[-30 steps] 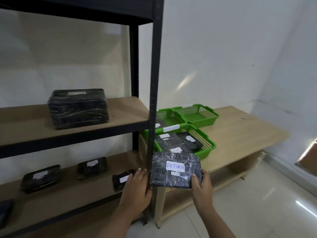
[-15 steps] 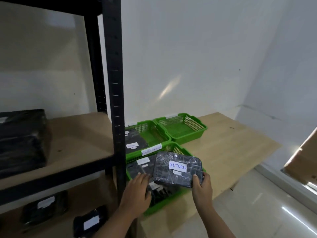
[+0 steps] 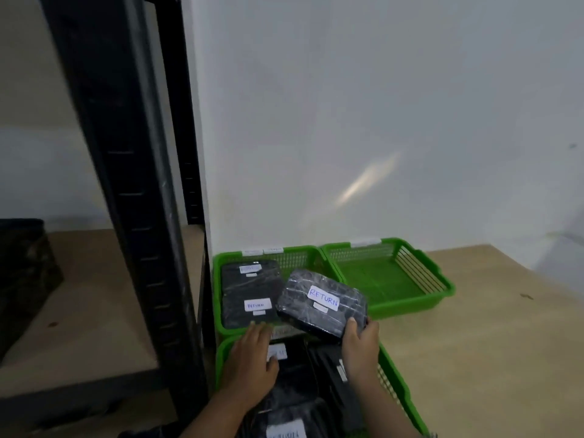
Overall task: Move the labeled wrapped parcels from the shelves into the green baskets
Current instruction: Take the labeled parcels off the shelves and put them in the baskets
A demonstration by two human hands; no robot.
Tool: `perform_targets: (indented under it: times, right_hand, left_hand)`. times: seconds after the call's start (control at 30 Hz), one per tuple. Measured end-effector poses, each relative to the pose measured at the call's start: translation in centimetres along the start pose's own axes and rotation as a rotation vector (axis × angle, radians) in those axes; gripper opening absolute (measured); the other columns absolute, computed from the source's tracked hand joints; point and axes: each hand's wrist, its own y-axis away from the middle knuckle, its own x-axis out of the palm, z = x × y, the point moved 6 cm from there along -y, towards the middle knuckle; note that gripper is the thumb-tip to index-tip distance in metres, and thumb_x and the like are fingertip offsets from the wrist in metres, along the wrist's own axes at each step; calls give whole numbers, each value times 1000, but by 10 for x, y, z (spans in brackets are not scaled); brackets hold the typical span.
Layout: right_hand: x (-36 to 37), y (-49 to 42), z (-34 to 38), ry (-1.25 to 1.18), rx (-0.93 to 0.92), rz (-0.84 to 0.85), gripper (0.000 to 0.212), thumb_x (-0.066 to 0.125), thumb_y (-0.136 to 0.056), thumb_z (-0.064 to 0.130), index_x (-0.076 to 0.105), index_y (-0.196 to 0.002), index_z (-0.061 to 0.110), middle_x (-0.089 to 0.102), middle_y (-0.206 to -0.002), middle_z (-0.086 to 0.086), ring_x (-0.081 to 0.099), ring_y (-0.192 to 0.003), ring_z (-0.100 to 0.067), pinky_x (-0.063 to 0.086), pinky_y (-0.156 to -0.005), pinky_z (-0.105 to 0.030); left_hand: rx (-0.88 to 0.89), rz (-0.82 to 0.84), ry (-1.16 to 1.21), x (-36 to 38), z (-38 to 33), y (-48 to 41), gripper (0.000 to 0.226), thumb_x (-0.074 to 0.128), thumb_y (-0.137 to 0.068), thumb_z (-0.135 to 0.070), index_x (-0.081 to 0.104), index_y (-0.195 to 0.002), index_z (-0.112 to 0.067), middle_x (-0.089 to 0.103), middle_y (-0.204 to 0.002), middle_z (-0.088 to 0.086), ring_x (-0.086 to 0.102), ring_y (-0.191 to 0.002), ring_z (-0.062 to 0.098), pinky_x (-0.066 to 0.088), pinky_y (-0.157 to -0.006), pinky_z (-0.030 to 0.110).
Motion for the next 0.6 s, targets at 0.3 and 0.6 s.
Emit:
perform_targets:
  times: [0.3,0.6]
  right_hand:
    - [62,-80,11,-106,241,97,50,55,-92,11,28,-131,-6,49,-128,-29,54,-103,-33,35,-77,-28]
    - [111,-95,0,-151,592,62,63,64,-86,21,26,-134,6,28,-144,-26,47,-117,-44,48,-94,-49]
  left_hand:
    - [-388,-137,-179,-14,54,-51,57,62,-83,-23,47,-134,-3,45,-140,18,35,-132,38,33,-105,51]
    - [-723,-131,-184,-4,84,-40,72,39,-93,-41,10,-147,-3,13,-155,13,13,-142,26,21,-113,41]
